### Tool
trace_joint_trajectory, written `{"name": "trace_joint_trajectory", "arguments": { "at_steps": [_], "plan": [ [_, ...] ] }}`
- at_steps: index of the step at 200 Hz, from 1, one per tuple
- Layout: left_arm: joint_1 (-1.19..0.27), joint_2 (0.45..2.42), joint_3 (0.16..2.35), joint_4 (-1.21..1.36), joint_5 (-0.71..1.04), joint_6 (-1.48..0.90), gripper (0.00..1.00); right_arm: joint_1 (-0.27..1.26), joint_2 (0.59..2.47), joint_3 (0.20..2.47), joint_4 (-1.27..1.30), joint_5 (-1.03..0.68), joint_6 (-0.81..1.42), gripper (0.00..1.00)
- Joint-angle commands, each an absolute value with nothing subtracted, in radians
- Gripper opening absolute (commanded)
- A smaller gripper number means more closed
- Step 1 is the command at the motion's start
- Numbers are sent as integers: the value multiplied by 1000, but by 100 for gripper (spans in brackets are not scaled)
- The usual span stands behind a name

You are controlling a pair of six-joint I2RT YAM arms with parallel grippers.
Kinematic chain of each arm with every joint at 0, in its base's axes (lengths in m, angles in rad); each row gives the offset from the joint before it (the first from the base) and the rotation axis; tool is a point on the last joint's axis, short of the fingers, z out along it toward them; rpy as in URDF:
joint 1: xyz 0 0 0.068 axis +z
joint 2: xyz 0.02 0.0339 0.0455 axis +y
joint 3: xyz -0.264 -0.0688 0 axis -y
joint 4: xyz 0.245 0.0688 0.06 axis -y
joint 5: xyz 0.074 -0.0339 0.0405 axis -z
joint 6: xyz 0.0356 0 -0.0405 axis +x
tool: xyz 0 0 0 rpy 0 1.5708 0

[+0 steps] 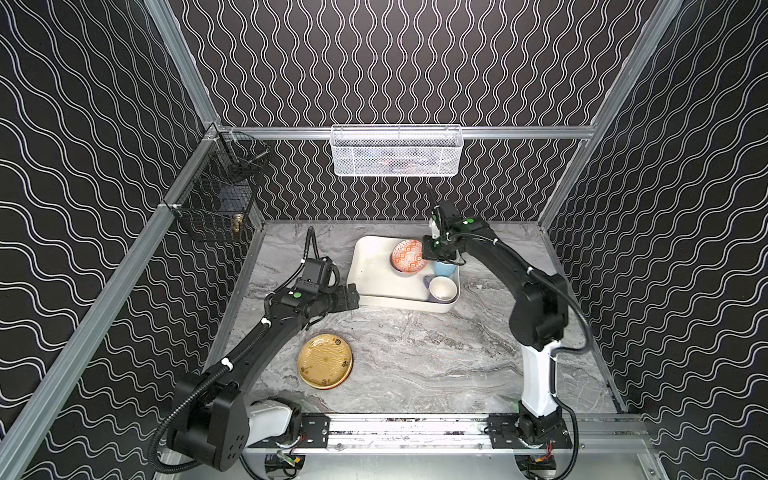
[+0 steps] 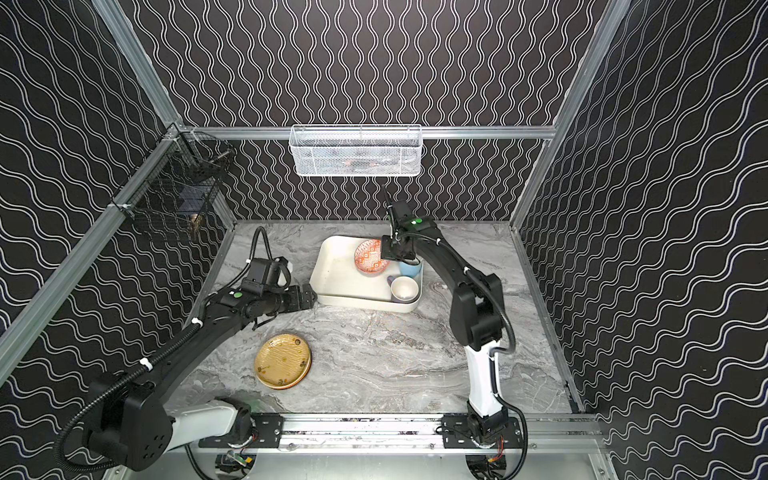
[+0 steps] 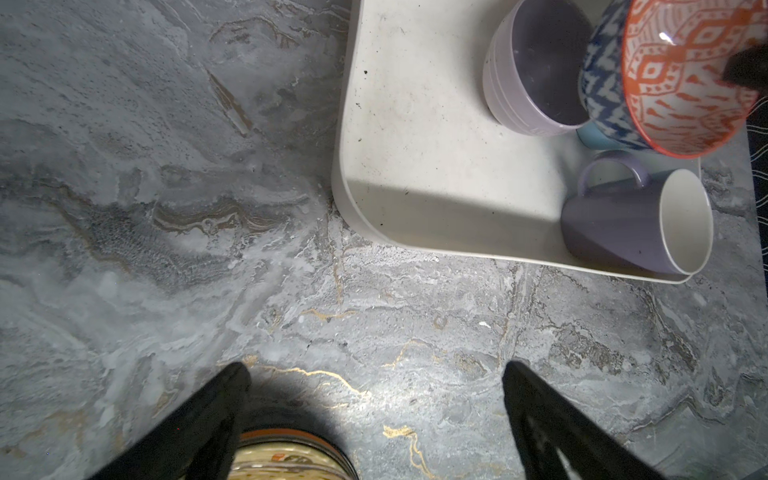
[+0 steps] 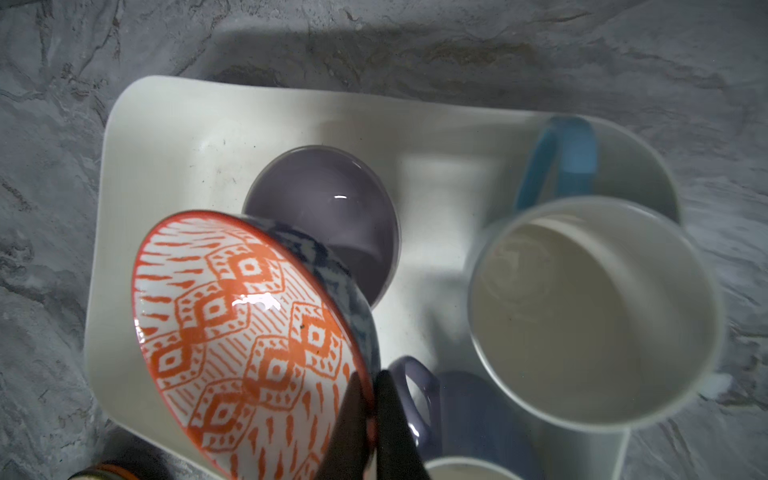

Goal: Place the mixed dishes into the plastic bin
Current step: 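Carry the orange-patterned bowl with the right gripper and set it into the lavender bowl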

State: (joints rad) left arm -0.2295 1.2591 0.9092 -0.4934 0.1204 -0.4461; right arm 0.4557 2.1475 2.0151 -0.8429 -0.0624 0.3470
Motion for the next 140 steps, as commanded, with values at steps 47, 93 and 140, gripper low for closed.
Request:
{"name": "trace_joint_trajectory", "arguments": {
  "at_steps": [47,93,140],
  "plan": [
    [-202,1299,916,-474,143,-438,99,442,2277,2162,-836,-112,314,6],
    [-181,1314,912,-469,164,-439,99,416,2333,2202,-850,-153,326,6],
    [-172,1319,910,-465,170,-442,99,417,2337,2169,-835,-165,325,7]
  ]
}}
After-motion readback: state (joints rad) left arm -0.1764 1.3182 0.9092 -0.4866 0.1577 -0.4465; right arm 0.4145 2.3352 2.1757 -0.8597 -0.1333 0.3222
